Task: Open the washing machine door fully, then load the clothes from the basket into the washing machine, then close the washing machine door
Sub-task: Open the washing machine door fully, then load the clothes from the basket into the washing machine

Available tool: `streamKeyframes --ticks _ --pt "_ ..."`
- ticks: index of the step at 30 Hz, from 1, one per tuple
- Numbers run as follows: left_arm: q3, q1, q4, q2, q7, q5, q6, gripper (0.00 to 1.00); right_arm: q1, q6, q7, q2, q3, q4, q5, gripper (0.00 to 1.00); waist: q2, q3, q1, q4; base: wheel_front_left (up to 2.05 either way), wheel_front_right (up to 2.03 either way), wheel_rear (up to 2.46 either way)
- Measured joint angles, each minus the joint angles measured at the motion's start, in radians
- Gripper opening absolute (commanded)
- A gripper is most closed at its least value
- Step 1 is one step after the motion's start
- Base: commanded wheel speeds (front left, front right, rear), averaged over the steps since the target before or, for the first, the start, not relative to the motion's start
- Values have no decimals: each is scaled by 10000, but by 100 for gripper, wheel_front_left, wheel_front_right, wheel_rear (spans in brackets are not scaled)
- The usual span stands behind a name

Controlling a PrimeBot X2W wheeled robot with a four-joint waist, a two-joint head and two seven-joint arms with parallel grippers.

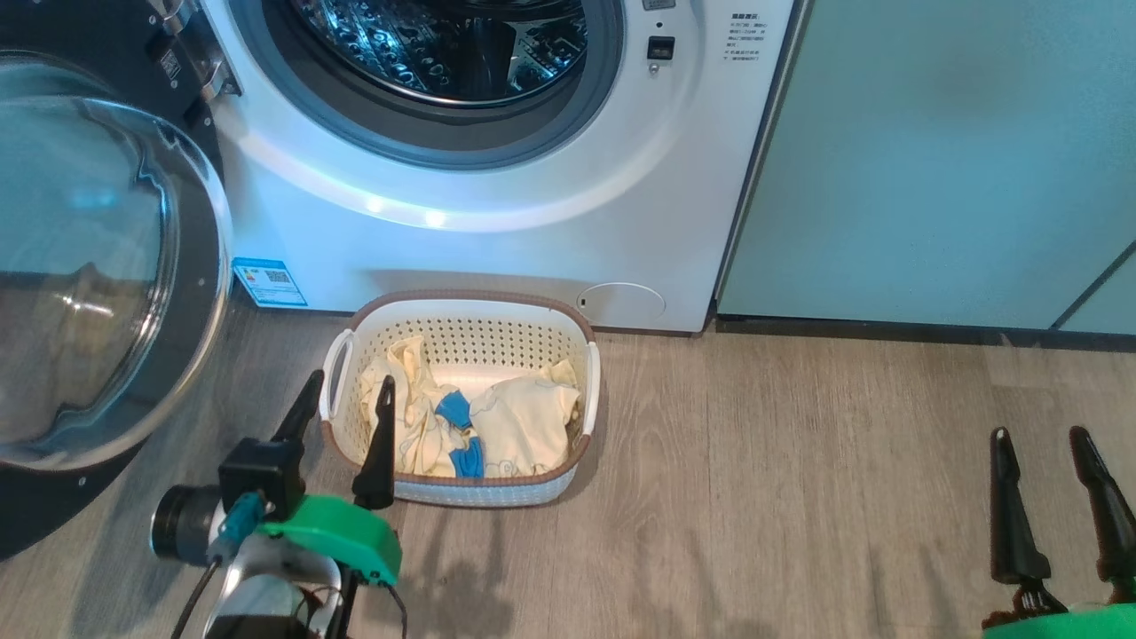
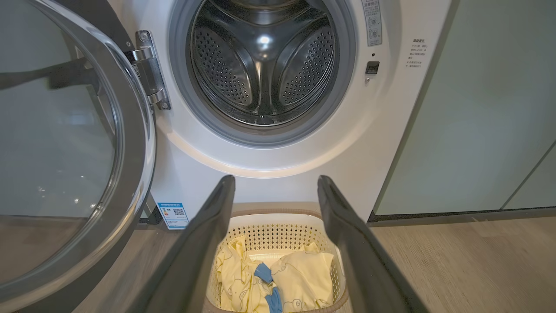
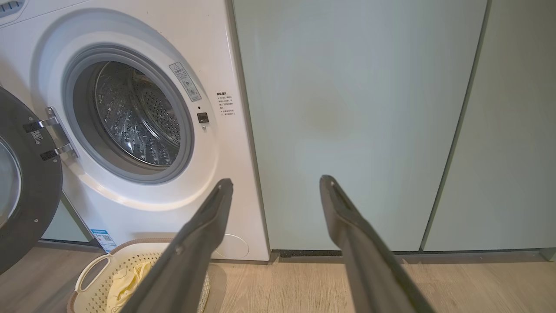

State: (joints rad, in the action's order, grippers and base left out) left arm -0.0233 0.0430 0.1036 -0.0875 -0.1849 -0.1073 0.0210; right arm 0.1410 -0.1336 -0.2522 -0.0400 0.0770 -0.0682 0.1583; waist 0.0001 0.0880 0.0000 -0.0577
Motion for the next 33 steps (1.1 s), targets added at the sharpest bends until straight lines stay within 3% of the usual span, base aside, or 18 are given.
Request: streamKeyframes --ticks 19,33 --pt "-219 1 -65 -146 84 -127 69 100 -8 0 0 2 -67 48 73 100 0 64 1 -101 11 -10 0" --pt "-472 12 -297 -261 75 -65 119 100 -16 0 0 10 -56 33 105 100 0 154 2 -94 156 -156 0"
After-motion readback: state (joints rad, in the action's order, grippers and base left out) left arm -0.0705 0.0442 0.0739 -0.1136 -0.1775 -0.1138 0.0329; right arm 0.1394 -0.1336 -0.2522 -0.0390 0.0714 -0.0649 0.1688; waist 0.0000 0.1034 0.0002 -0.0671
